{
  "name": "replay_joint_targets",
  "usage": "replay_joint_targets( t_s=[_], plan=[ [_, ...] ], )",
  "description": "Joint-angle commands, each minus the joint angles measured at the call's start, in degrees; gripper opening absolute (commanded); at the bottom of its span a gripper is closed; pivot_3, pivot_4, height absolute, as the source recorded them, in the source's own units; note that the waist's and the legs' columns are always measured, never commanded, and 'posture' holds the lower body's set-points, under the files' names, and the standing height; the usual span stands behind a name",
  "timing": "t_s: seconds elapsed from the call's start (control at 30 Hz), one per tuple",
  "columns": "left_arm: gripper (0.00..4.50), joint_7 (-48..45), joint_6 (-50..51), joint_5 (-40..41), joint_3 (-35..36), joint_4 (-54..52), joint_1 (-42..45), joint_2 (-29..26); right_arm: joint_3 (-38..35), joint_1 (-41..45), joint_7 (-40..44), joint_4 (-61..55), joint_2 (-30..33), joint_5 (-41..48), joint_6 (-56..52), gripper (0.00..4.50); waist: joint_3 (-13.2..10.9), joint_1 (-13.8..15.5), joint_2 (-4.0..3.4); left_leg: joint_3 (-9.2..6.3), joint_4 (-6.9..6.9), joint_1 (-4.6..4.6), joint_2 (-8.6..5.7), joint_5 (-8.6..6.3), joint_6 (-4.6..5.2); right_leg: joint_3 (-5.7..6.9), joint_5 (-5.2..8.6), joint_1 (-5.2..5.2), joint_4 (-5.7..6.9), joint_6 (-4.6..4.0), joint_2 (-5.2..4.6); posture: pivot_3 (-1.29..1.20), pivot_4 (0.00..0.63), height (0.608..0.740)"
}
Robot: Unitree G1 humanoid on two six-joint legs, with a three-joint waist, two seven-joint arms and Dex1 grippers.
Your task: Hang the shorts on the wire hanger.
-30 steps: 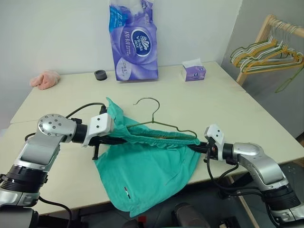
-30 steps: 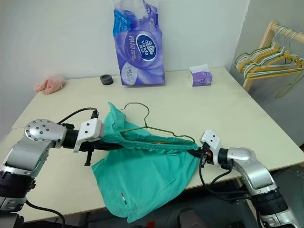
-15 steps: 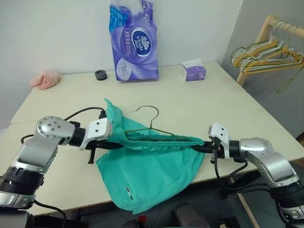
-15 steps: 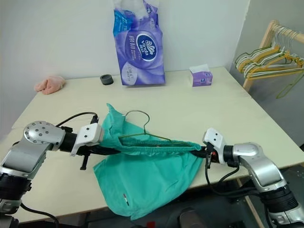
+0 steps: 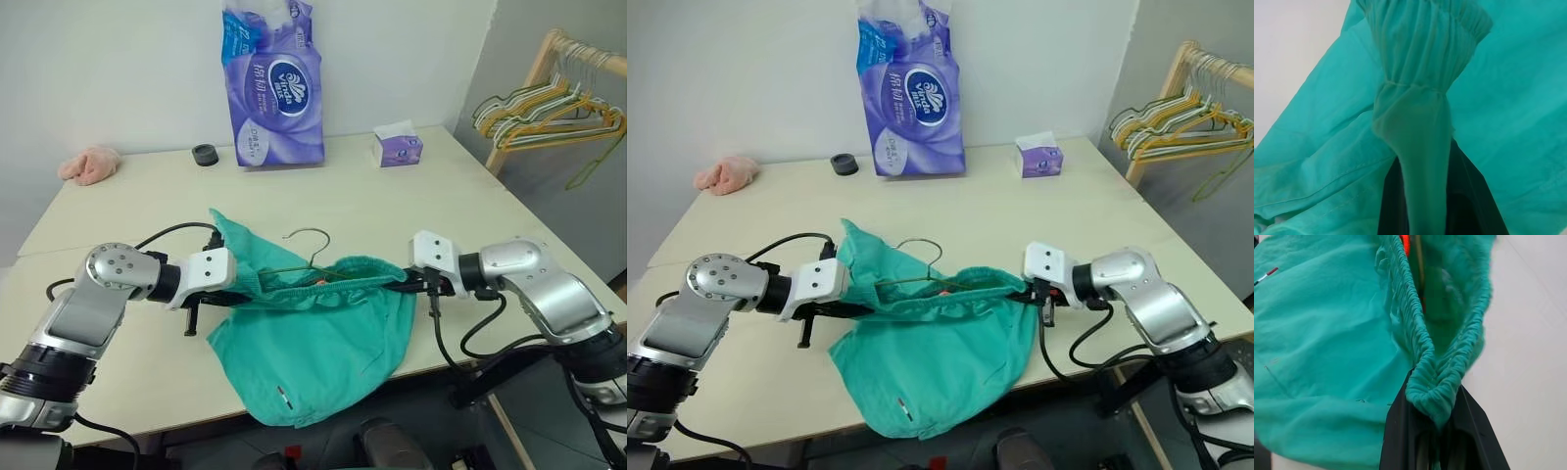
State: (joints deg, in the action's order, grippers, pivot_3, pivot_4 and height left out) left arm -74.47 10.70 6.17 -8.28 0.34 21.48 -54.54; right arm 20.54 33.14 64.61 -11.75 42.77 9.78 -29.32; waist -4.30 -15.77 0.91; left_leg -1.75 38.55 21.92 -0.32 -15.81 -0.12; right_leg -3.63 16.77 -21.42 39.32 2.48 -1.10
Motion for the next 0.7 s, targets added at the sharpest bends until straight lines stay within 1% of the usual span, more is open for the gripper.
replay_joint_targets(
  t_s=[0.03,0.07,0.13,0.2,0.33,0.6,0.7],
  plan=[
    [0.0,1.3,0.2,-0.7,-0.2,-1.9,0.5,0.7,1.9,2.0,-0.3,-3.5,-1.2,-1.4,-2.0,0.04,0.0,0.1,0.01,-0.02,0.01,0.01,0.0,0.0,0.0,0.02,0.0,0.0,0.0,0.0,0.0,-0.29,0.027,0.74],
    [0.0,1.5,0.2,-0.8,-0.2,-2.0,0.4,0.9,2.3,2.0,-0.4,-3.8,-1.4,-1.8,-2.2,0.04,0.0,0.2,0.01,-0.03,0.02,0.04,0.0,0.0,0.0,0.02,0.0,-0.01,0.0,0.0,-0.01,-0.29,0.027,0.74],
    [0.0,1.7,0.1,-1.0,-0.3,-2.1,0.1,1.2,3.0,2.0,2.1,-4.4,-1.2,-0.9,-2.0,0.04,0.0,0.1,0.01,-0.03,0.06,0.05,-0.01,0.0,0.0,0.02,0.0,-0.01,0.0,0.0,-0.03,-0.29,0.027,0.74],
    [0.0,2.0,0.1,-1.1,-0.4,-2.1,-0.2,1.5,2.2,1.7,1.3,-4.6,-1.4,-1.2,-2.0,0.04,0.0,0.1,0.01,-0.03,0.09,0.05,-0.02,0.0,0.0,0.02,0.0,0.0,0.01,0.0,-0.04,-0.28,0.025,0.74],
    [0.0,2.3,-0.3,-1.4,-0.5,-2.0,-0.6,1.8,0.0,1.5,-1.4,-4.6,-1.9,-1.4,-3.1,1.09,0.0,0.1,0.01,-0.05,0.1,0.04,-0.02,0.0,0.0,0.05,0.0,0.0,0.01,-0.01,-0.04,-0.29,0.026,0.74],
    [0.0,2.1,-0.6,-1.6,-0.8,-1.8,-0.7,2.3,-1.6,-2.5,-5.1,-5.2,-0.6,-1.6,-10.2,3.81,0.0,0.1,0.03,-0.07,0.1,0.05,-0.02,-0.01,-0.01,0.05,-0.01,0.01,0.01,-0.01,-0.05,-0.29,0.028,0.74],
    [0.0,2.0,-0.7,-1.7,-1.0,-1.7,-0.6,2.4,-0.9,-3.3,-4.3,-5.4,-0.5,-0.9,-11.2,3.81,0.0,0.1,0.02,-0.07,0.1,0.06,-0.02,-0.01,-0.01,0.05,0.0,0.0,0.01,-0.01,-0.05,-0.29,0.028,0.74]
  ],
)
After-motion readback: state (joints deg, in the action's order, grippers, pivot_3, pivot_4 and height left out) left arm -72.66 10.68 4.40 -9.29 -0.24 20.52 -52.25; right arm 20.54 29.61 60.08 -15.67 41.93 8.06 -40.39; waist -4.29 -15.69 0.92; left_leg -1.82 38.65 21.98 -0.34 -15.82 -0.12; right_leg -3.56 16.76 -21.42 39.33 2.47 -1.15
